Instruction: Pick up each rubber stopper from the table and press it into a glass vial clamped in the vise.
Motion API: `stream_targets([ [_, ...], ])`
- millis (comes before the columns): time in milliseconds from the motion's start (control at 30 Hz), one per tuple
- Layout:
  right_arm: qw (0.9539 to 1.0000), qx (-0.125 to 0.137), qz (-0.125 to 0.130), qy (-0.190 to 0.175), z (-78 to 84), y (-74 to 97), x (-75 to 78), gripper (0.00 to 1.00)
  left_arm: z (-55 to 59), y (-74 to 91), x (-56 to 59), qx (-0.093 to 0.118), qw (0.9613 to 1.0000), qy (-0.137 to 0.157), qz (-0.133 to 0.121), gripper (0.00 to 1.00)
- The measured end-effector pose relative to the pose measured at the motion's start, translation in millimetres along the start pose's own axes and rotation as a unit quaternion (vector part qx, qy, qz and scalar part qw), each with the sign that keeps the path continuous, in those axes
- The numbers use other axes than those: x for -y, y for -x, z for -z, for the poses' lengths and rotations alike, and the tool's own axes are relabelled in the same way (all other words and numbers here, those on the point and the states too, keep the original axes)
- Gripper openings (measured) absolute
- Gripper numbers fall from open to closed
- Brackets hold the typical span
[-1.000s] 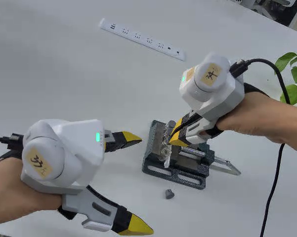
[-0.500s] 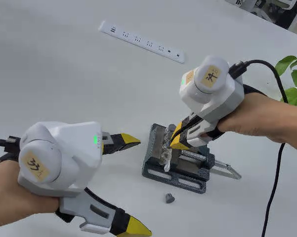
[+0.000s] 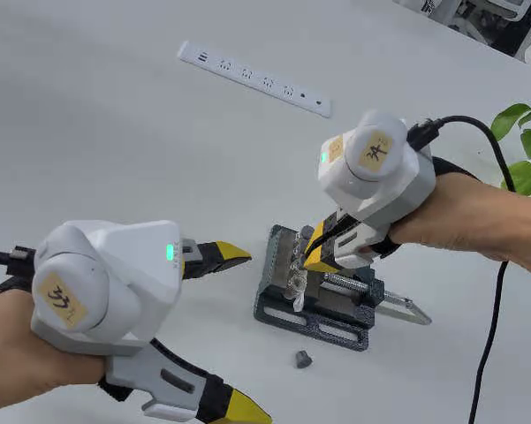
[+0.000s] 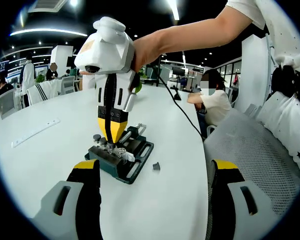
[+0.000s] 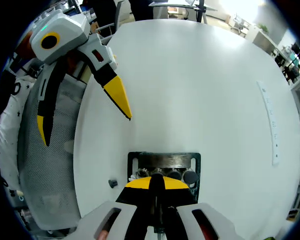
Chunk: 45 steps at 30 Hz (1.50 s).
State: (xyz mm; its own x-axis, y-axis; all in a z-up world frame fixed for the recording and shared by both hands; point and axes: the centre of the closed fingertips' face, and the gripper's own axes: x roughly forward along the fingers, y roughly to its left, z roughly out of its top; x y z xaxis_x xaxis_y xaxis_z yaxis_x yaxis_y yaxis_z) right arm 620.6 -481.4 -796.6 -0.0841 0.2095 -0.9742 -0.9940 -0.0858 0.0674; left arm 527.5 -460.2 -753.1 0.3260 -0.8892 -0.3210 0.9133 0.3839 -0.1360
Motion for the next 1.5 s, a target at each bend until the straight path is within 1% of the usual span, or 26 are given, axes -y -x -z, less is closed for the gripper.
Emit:
stream_targets([
  [100,0.9999,-0.004,0.003,0.012,-0.3,-1.1,1.5,0.02,-0.3,0.4,-1.2,0.001,1.0,0.001,-0.002,0.91],
  [367,0.9996,-0.025,0.0,0.017,-1.2,-3.3,1.9,0.02,-3.3,0.4,-1.6,0.003,1.0,0.0,-0.004,0.9],
  [533,0.9996,-0.025,-0.007,0.009,-1.0,-3.4,2.2,0.02,-2.3,1.3,-3.5,0.006,1.0,0.002,-0.007,0.9],
  [633,0.9996,-0.026,-0.007,0.011,-1.7,-4.2,1.9,0.02,-2.4,2.0,-3.4,0.007,0.9999,0.002,-0.007,0.89],
  [700,0.9994,-0.031,-0.006,0.016,-2.2,-4.9,1.0,0.02,-1.4,2.7,-3.6,0.005,1.0,0.002,-0.008,0.89],
  [767,0.9994,-0.031,-0.006,0.014,-2.0,-4.9,0.2,0.01,-1.5,3.1,-3.8,0.006,0.9999,0.003,-0.008,0.89],
  [900,0.9997,-0.021,-0.007,0.012,-0.2,-4.7,-0.8,0.01,-3.7,4.3,-4.3,0.007,0.9999,0.003,-0.011,0.89],
  [967,0.9997,-0.018,-0.005,0.015,-0.1,-5.4,-0.3,0.01,-4.0,4.8,-4.7,0.007,0.9999,0.003,-0.013,0.89],
  [1100,0.9999,-0.011,-0.003,0.009,1.1,-6.1,2.2,0.01,-4.1,5.3,-5.2,0.007,0.9999,0.005,-0.014,0.89],
  [1167,0.9998,-0.008,-0.003,0.016,0.8,-6.6,0.9,0.01,-3.3,5.3,-5.6,0.006,0.9999,0.005,-0.014,0.88],
  [1300,0.9998,-0.01,-0.002,0.019,-0.4,-8.1,2.6,0.0,-2.7,5.7,-6.5,0.006,0.9998,0.006,-0.016,0.88],
  [1400,0.9996,-0.019,-0.001,0.023,-0.4,-9.3,2.2,0.0,-2.7,5.7,-7.0,0.005,0.9998,0.007,-0.017,0.88],
  [1433,0.9993,-0.023,0.001,0.031,-0.1,-9.6,1.9,0.0,-2.7,5.5,-6.9,0.005,0.9998,0.007,-0.017,0.88],
  [1467,0.999,-0.024,0.003,0.037,0.2,-10.3,2.4,0.0,-3.2,5.2,-6.7,0.005,0.9998,0.007,-0.017,0.88],
  [1500,0.9992,-0.022,0.003,0.033,0.9,-10.1,3.3,0.0,-3.3,5.2,-6.7,0.005,0.9998,0.006,-0.017,0.88],
])
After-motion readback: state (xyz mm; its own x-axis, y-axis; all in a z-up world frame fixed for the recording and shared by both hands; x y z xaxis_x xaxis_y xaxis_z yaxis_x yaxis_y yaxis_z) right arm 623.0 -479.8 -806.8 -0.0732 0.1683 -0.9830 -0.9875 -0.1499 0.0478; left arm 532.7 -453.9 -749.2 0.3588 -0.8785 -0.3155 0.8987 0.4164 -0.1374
